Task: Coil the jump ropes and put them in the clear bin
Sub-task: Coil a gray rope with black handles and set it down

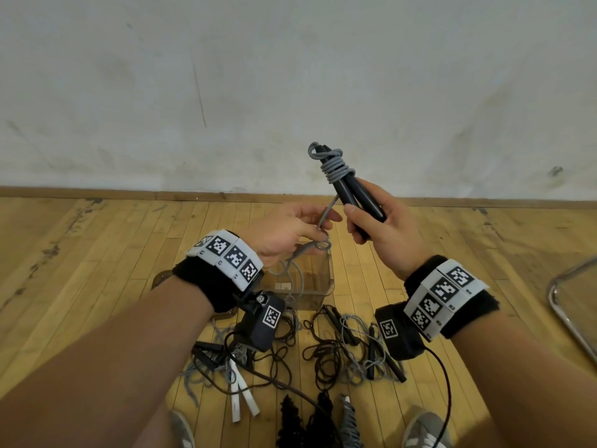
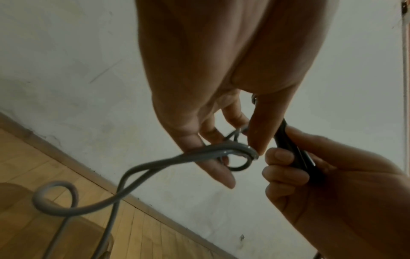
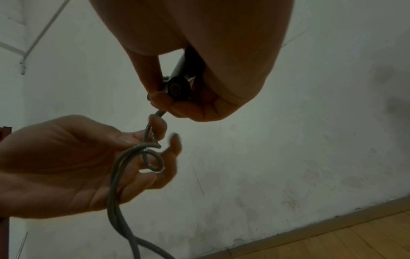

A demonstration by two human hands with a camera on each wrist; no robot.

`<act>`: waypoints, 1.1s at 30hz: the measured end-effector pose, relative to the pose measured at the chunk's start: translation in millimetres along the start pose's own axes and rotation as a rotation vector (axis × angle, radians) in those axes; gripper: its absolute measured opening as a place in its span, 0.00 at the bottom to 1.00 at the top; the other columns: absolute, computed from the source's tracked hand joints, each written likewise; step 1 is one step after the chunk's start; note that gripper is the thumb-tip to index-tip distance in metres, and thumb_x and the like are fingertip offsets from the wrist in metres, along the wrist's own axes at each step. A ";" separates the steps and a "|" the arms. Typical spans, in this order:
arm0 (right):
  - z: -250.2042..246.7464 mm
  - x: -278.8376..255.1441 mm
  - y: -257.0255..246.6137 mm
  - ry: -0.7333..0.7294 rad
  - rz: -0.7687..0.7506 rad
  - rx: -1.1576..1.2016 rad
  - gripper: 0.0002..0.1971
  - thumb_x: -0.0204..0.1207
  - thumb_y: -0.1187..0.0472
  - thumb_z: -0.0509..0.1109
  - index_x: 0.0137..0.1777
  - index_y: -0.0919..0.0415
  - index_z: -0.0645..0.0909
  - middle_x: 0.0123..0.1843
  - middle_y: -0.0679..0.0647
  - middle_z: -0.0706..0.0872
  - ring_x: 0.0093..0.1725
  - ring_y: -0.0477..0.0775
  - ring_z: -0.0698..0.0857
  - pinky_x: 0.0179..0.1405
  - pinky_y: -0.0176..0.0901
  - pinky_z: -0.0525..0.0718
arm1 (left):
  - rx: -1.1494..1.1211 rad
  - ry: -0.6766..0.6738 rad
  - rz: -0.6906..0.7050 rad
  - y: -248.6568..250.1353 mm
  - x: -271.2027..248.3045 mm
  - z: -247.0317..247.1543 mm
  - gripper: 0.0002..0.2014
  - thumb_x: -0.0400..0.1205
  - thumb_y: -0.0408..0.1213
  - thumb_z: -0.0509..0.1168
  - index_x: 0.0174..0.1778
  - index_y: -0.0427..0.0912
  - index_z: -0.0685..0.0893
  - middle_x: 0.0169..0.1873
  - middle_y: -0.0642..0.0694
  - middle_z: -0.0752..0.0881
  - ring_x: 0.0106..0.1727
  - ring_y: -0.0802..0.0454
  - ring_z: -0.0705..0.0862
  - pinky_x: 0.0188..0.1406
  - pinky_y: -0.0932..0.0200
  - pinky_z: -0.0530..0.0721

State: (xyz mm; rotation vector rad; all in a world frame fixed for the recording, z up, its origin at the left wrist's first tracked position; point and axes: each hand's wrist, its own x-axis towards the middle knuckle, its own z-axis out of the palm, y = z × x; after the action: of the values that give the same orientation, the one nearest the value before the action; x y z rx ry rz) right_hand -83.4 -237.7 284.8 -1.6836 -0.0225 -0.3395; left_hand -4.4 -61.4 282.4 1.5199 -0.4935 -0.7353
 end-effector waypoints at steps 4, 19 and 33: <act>1.8 0.9 0.6 -0.004 -0.009 -0.045 0.22 0.85 0.68 0.70 0.77 0.55 0.76 0.39 0.48 0.84 0.35 0.47 0.82 0.33 0.40 0.83 | 0.029 0.018 0.026 -3.4 0.9 1.2 0.21 0.77 0.09 0.63 0.55 0.39 0.81 0.60 0.40 0.89 0.63 0.44 0.87 0.65 0.43 0.86; -4.4 8.8 16.1 0.189 -0.079 -0.635 0.27 0.85 0.54 0.69 0.83 0.45 0.69 0.66 0.45 0.86 0.58 0.49 0.86 0.57 0.50 0.87 | -0.161 0.287 0.110 6.5 1.9 12.4 0.11 0.86 0.25 0.64 0.54 0.42 0.89 0.35 0.46 0.86 0.36 0.50 0.86 0.43 0.55 0.90; 7.8 7.4 31.9 0.140 -0.073 -0.994 0.28 0.88 0.49 0.59 0.85 0.37 0.56 0.45 0.50 0.86 0.34 0.51 0.82 0.27 0.44 0.76 | -0.194 0.420 0.047 0.4 11.4 21.9 0.10 0.87 0.44 0.70 0.53 0.40 0.89 0.37 0.49 0.82 0.25 0.59 0.78 0.24 0.64 0.73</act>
State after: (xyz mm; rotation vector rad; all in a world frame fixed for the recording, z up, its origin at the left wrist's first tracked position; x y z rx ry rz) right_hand -68.0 -236.1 254.9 -2.6381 0.2225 -0.5781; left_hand -11.8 -84.9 281.5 1.4241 -0.1369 -0.3968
